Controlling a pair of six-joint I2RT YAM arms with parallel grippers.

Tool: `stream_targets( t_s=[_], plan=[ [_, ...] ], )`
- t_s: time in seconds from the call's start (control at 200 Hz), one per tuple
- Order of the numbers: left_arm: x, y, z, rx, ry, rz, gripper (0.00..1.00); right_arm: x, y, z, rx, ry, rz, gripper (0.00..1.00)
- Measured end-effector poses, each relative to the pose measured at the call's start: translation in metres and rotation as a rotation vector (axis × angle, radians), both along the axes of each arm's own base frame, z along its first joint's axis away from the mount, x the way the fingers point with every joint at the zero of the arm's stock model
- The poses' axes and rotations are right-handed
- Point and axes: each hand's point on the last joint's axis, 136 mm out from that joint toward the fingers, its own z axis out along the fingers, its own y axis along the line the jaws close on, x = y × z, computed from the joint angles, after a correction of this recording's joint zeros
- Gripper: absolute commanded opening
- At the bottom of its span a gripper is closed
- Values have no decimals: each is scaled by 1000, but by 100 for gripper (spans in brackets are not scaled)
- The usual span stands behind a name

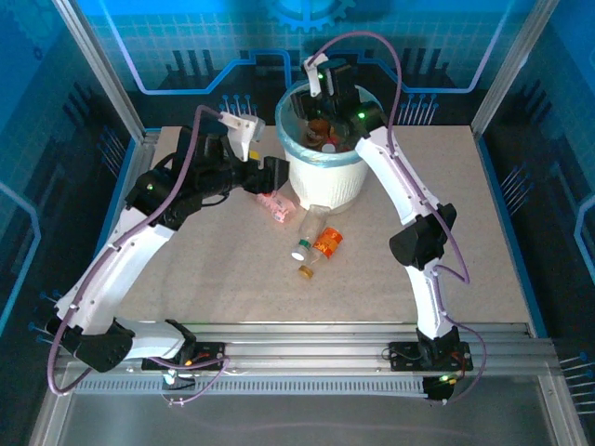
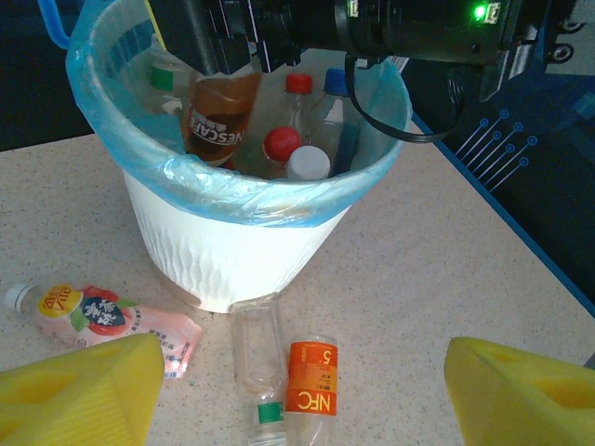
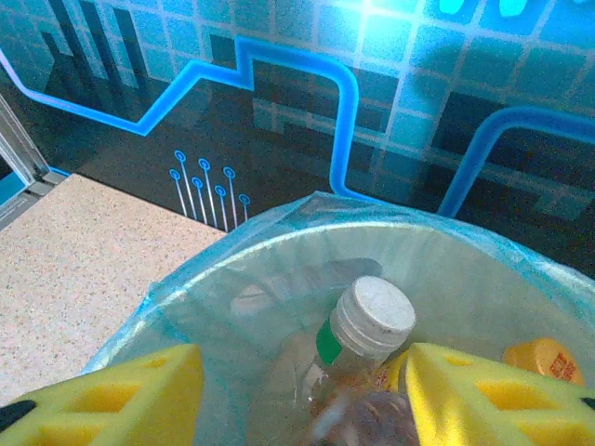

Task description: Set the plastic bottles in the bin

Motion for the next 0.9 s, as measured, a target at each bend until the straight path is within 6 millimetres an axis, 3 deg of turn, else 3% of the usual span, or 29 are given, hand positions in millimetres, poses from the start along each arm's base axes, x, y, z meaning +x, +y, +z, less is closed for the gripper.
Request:
stream_targets(
  t_s=[0.16,0.325,0.44,0.655,0.9],
  plan=[
    [-1,2,1,10,-11,-1,81,0,0,-15,-18,31,-1,60],
    [0,2,-3,14,-7,1,81,1,-3,-18,-16,42,-5,50],
    [0,1,-8,19,3,1,81,1,-8,-24,-4,76,-23,49],
    [0,1,-12,24,10,1,81,13,-26,-55,2,159,-77,48],
    [1,1,-22,32,27,1,81,20,-26,-57,36,166,-73,43]
  ],
)
